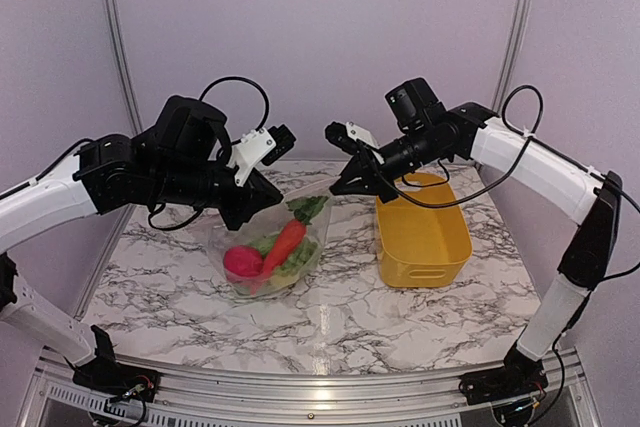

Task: Place the food in the zip-top bag and seal the zipper
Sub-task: Zip the zipper of the food storage bag, then place the zipper food storage bag at the center of the board.

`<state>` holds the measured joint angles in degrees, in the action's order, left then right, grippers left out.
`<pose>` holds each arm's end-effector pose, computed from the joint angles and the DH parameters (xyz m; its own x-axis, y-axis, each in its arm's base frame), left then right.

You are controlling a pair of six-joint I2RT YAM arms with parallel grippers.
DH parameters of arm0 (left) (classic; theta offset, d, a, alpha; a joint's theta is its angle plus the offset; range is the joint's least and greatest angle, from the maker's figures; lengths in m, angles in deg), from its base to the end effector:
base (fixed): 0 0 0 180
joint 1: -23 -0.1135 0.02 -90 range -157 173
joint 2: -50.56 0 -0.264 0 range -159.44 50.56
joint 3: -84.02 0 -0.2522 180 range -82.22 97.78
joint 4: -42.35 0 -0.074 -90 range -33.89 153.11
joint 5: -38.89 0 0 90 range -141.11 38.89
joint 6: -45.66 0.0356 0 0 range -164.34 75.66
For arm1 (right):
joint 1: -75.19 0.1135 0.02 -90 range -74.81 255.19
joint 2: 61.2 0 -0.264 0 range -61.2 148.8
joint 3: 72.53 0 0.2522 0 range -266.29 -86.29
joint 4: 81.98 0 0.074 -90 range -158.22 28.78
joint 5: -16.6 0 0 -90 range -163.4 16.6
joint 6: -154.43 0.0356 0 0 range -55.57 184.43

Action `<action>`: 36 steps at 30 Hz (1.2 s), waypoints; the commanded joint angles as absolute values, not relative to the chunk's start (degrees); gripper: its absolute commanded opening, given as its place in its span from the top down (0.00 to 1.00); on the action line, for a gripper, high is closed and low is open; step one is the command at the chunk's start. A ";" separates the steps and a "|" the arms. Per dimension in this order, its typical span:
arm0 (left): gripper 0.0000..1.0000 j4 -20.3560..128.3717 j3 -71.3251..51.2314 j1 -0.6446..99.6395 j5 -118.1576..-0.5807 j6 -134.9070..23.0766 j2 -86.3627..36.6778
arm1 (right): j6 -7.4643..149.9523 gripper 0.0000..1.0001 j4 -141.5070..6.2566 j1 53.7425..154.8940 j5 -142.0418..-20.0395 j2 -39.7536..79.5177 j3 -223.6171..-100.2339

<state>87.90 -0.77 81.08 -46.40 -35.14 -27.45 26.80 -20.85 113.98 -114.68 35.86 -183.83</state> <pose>0.1624 -0.2552 0.3943 -0.1187 0.4919 -0.8625 0.8375 0.5163 0.1792 0.2704 0.2474 0.3640 0.0514 -0.5474 -0.8353 -0.9986 -0.0390 -0.0358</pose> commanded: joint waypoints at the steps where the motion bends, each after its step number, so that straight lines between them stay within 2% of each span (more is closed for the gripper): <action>1: 0.99 96.09 -4.14 80.83 -42.47 -37.12 -21.60 | 25.84 1.00 -19.73 108.52 -112.43 33.81 -183.38; 12: 0.99 98.11 -12.18 80.84 -38.92 -40.10 -12.30 | 24.09 1.00 -19.62 105.73 -111.40 33.81 -181.60; 36: 1.00 93.18 -14.08 77.71 -37.39 -38.80 -13.29 | 24.75 1.00 -19.82 105.76 -112.36 35.88 -184.29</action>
